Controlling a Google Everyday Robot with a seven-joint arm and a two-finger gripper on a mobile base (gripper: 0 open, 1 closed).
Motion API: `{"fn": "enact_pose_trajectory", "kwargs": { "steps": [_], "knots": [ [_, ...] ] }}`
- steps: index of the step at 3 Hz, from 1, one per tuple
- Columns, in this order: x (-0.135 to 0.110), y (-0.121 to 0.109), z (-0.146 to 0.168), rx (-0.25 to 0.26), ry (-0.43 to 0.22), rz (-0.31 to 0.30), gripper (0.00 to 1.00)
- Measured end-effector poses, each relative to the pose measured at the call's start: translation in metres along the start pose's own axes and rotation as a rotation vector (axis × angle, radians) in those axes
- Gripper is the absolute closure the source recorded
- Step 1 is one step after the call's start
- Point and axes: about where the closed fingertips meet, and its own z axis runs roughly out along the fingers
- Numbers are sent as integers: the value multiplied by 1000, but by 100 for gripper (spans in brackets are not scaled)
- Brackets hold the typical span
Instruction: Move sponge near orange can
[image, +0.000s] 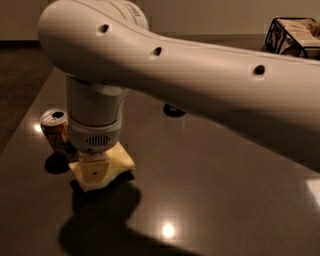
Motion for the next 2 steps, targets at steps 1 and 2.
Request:
{"fn": "enact_pose_trajectory", "kwargs": {
  "steps": [1, 2],
  "knots": [
    [-9, -9, 6, 11, 11, 0, 59],
    [-3, -21, 8, 23, 32, 18, 36]
  ]
}}
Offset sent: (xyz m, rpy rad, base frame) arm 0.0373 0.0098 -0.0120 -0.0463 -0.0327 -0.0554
